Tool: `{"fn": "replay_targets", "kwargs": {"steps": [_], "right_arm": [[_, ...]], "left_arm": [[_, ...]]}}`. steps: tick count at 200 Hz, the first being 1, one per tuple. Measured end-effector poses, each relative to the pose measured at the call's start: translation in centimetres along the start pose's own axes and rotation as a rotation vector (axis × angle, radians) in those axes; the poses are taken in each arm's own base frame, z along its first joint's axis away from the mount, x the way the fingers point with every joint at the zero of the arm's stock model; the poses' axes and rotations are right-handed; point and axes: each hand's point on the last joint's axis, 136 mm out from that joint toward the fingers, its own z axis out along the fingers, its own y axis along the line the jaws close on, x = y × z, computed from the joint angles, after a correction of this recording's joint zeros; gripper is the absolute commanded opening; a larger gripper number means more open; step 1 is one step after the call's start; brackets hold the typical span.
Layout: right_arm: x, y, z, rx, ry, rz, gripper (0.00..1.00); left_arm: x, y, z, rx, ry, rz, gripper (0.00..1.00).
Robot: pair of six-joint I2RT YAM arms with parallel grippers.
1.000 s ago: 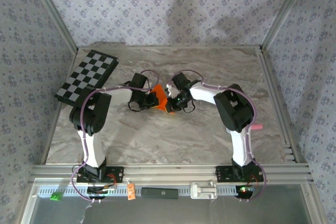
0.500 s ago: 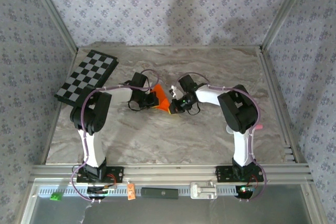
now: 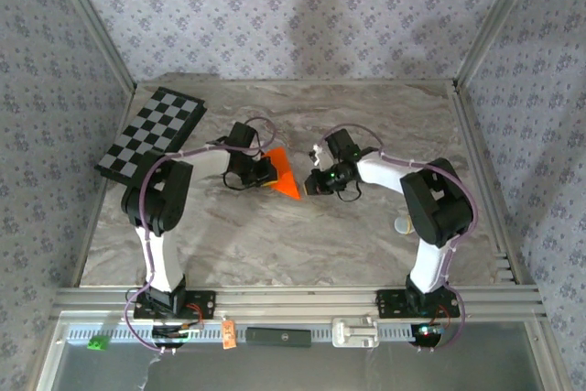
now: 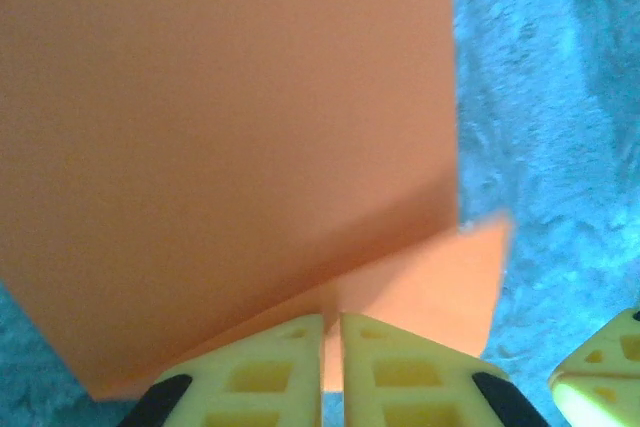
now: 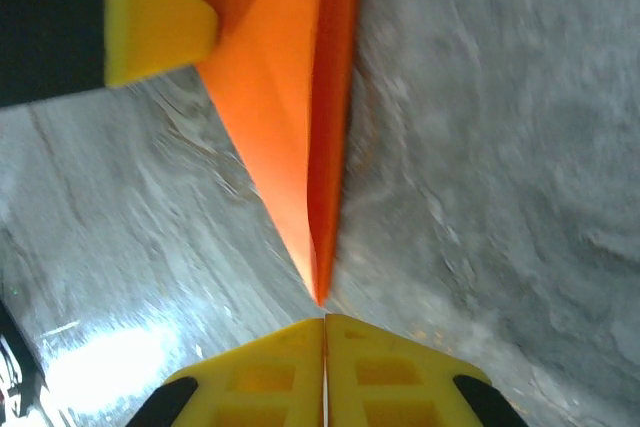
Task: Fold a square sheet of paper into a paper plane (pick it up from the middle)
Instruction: Third fold the triangle at the center of the table, then fourth fold the wing at the center of the table.
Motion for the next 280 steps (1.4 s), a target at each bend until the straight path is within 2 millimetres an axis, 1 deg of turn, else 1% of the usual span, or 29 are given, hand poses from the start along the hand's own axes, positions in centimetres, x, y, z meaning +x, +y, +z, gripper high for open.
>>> {"fn": "replay_targets", "kwargs": {"steps": [24, 37, 50, 65, 84, 102, 118, 139, 161, 206, 228, 252, 280], "right_arm": [[-1.5, 1.7, 0.2, 0.02, -0.035, -0.042, 0.13], [-2.1, 2.5, 0.5, 0.027, -0.043, -0.055, 0.14], [-2.9, 3.1, 1.2, 0.033, -0.052, -0.064, 0.14], [-3.4, 3.2, 2.1, 0.045, -0.051, -0.064, 0.14], [-3.5, 2.3, 3.2, 0.072, -0.04, -0.042, 0.15], [-3.3, 1.2, 4.0, 0.1, -0.025, -0.019, 0.16], [-3.1, 0.3, 4.5, 0.122, -0.017, 0.0, 0.17], [-2.9, -0.3, 4.9, 0.135, -0.01, 0.016, 0.18], [-3.1, -0.4, 4.9, 0.133, -0.018, 0.025, 0.19], [-3.2, -0.6, 5.0, 0.118, -0.03, 0.054, 0.19], [-3.2, -0.6, 4.9, 0.105, -0.034, 0.066, 0.19], [-3.3, -0.6, 4.9, 0.096, -0.036, 0.074, 0.19], [-3.3, -0.7, 4.9, 0.094, -0.039, 0.074, 0.19]], "left_arm": [[-1.4, -1.9, -2.8, 0.028, -0.092, -0.024, 0.28], [-2.1, -2.5, -4.7, 0.049, -0.156, -0.048, 0.35], [-2.2, -2.1, -6.0, 0.062, -0.206, -0.097, 0.38], [-1.7, -0.7, -6.5, 0.065, -0.232, -0.169, 0.41], [-0.6, 1.3, -5.9, 0.05, -0.227, -0.263, 0.41], [0.3, 2.2, -5.3, 0.047, -0.21, -0.326, 0.41], [0.5, 2.3, -5.0, 0.058, -0.209, -0.361, 0.4], [0.3, 2.3, -4.7, 0.072, -0.212, -0.389, 0.39], [0.0, 2.3, -4.2, 0.087, -0.208, -0.408, 0.36], [0.3, 3.2, -2.4, 0.085, -0.166, -0.456, 0.36], [-0.1, 3.0, -2.0, 0.091, -0.16, -0.466, 0.36], [-0.5, 2.8, -1.7, 0.104, -0.159, -0.471, 0.31], [-0.7, 2.8, -1.4, 0.106, -0.156, -0.476, 0.29]]}}
